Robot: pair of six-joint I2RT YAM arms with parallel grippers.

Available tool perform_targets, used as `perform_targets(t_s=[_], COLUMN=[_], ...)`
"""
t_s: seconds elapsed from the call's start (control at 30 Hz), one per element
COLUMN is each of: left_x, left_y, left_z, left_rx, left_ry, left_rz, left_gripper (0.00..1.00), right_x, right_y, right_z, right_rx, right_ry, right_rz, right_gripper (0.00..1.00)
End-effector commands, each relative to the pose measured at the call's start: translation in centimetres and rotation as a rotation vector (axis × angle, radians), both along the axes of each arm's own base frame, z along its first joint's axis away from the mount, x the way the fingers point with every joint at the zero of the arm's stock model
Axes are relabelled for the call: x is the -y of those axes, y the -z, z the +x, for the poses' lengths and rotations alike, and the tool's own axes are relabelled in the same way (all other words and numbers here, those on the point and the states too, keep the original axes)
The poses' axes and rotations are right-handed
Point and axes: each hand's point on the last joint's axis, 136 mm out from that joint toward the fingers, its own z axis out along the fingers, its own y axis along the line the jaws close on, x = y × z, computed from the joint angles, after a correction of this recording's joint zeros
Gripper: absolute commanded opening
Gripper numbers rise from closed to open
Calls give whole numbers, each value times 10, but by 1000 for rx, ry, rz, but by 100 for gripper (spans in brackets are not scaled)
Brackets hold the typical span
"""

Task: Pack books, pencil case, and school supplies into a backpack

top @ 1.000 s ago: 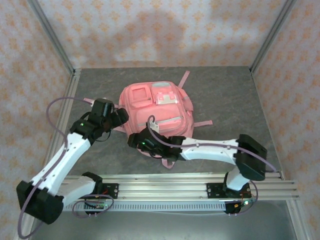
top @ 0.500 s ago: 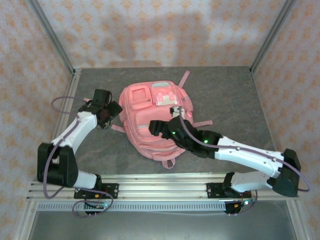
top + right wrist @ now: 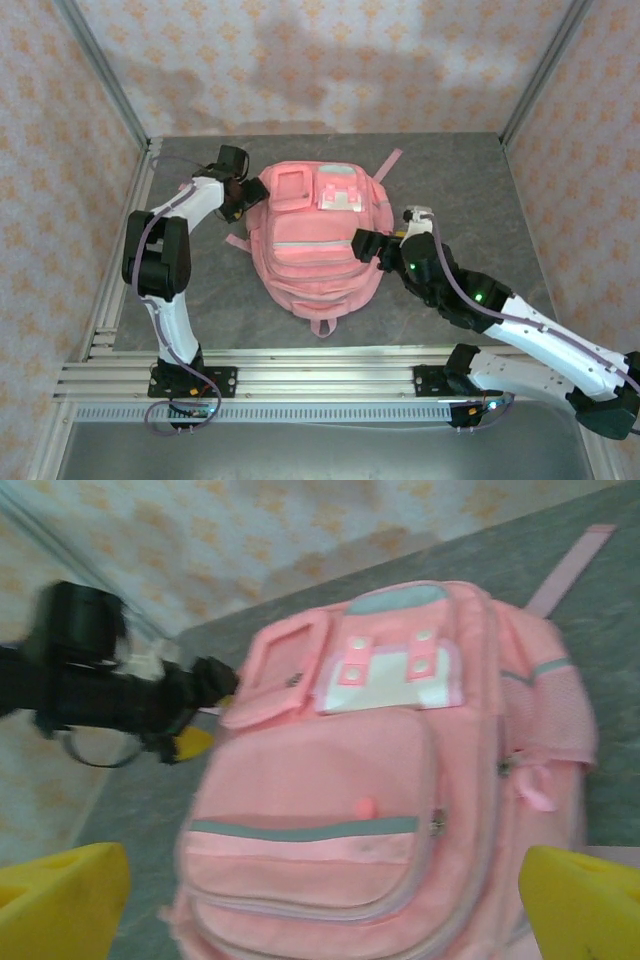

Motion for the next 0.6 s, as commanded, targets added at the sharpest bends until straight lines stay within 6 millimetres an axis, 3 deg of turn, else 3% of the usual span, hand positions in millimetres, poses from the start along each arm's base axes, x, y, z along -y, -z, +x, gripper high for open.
perform_targets(t_s=[0.0, 0.1, 0.23, 0.3, 0.4, 0.47, 0.5, 0.57], left_x=[16, -7, -60, -83, -90, -88, -82, -76], left_y=[-43, -78, -127, -149, -170, -169, -162, -138], left_z=[-20, -42, -81, -100, -106, -107, -103, -99], left_rx=[117, 245, 369, 428, 586, 641, 652, 592], left_ry=[83, 37, -118, -187, -112, -40, 36, 138], left_rz=[3, 91, 311, 416, 507, 558, 592, 621], left_gripper=[100, 100, 100, 100, 100, 100, 100, 100], right_x=[29, 48, 95, 100, 118, 109, 96, 90], right_y=[2, -8, -32, -43, -61, -60, -51, -35], right_z=[6, 15, 26, 33, 43, 57, 66, 76], right_rx=[43, 86, 181, 204, 276, 346, 375, 410], right_ry=[92, 180, 458, 478, 618, 559, 450, 363], right_rz=[-138, -170, -206, -201, -240, -356, -445, -514], right_gripper=[100, 100, 100, 100, 100, 100, 100, 100])
